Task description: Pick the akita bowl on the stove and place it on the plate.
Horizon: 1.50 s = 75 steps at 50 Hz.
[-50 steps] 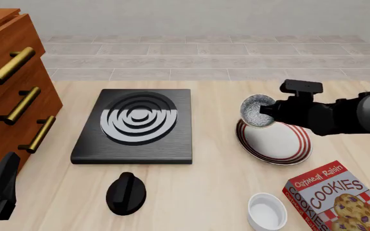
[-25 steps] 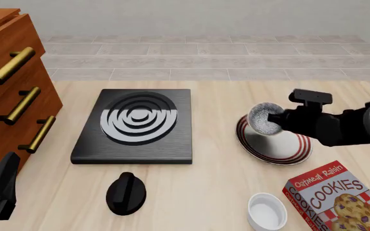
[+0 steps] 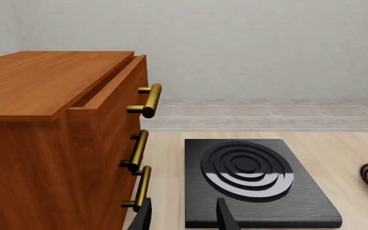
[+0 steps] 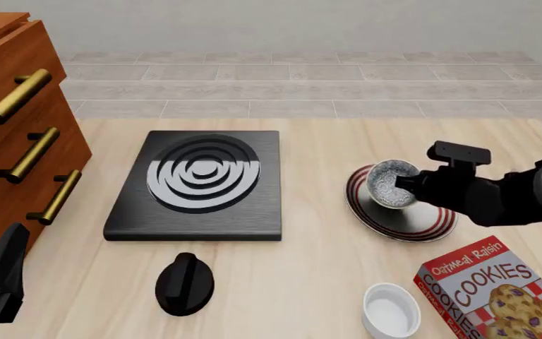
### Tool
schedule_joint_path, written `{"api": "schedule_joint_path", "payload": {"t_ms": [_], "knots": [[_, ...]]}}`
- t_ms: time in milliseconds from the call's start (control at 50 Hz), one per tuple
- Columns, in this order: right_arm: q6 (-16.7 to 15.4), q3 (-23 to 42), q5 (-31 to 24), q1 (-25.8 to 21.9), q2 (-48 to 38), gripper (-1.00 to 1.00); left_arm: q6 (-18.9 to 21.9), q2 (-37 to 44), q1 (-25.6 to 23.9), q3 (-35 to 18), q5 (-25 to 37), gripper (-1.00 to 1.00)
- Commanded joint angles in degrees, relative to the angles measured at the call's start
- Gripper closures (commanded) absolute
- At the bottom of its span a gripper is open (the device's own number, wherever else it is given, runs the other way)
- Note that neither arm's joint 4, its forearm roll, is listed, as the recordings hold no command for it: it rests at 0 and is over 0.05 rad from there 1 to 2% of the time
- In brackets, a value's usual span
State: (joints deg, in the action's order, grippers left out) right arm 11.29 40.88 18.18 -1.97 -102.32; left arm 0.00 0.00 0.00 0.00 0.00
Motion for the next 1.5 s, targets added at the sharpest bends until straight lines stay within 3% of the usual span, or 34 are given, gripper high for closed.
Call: {"api": "schedule_joint_path", "payload": {"t_ms": [20, 300, 320, 360, 380, 520, 560, 580, 620, 660, 680, 880, 1040, 1200, 1500], "knots": [[0.5, -0.4, 0.9, -0.1, -0.6, 1.00, 0.0, 0.0, 0.0, 0.0, 0.0, -1.00], [0.1, 0.1, 0.4, 0.2, -0.7, 1.00, 0.0, 0.0, 0.0, 0.0, 0.0, -1.00], [-0.9, 0.2, 0.2, 0.7, -0.5, -1.00, 0.0, 0.0, 0.0, 0.0, 0.0, -1.00], [1.0, -0.7, 1.2, -0.7, 0.7, -1.00, 0.0, 0.0, 0.0, 0.0, 0.0, -1.00], [-1.0, 0.1, 0.2, 0.7, 0.5, -1.00, 0.0, 0.0, 0.0, 0.0, 0.0, -1.00], [-4.2, -0.3, -0.2, 1.3, 4.3, -1.00, 0.0, 0.0, 0.0, 0.0, 0.0, -1.00], [-7.0, -0.5, -0.3, 2.1, 6.3, -1.00, 0.0, 0.0, 0.0, 0.0, 0.0, -1.00], [-5.8, -0.7, -0.4, 1.7, 7.0, -1.00, 0.0, 0.0, 0.0, 0.0, 0.0, -1.00], [-7.9, -0.8, -0.4, 2.3, 8.2, -1.00, 0.0, 0.0, 0.0, 0.0, 0.0, -1.00], [-6.9, -1.1, -0.7, 1.7, 9.6, -1.00, 0.0, 0.0, 0.0, 0.0, 0.0, -1.00], [-9.1, -1.5, -0.4, 2.3, 10.6, -1.00, 0.0, 0.0, 0.0, 0.0, 0.0, -1.00], [-9.3, -5.7, 2.0, 1.3, 17.4, -1.00, 0.0, 0.0, 0.0, 0.0, 0.0, -1.00], [-14.8, -11.2, 6.9, 0.9, 23.2, -1.00, 0.0, 0.0, 0.0, 0.0, 0.0, -1.00], [-15.3, -15.4, 11.0, -0.2, 26.7, -1.00, 0.0, 0.0, 0.0, 0.0, 0.0, -1.00], [-12.5, -23.9, 20.2, -0.4, 36.9, -1.00, 0.0, 0.0, 0.0, 0.0, 0.0, -1.00]]}}
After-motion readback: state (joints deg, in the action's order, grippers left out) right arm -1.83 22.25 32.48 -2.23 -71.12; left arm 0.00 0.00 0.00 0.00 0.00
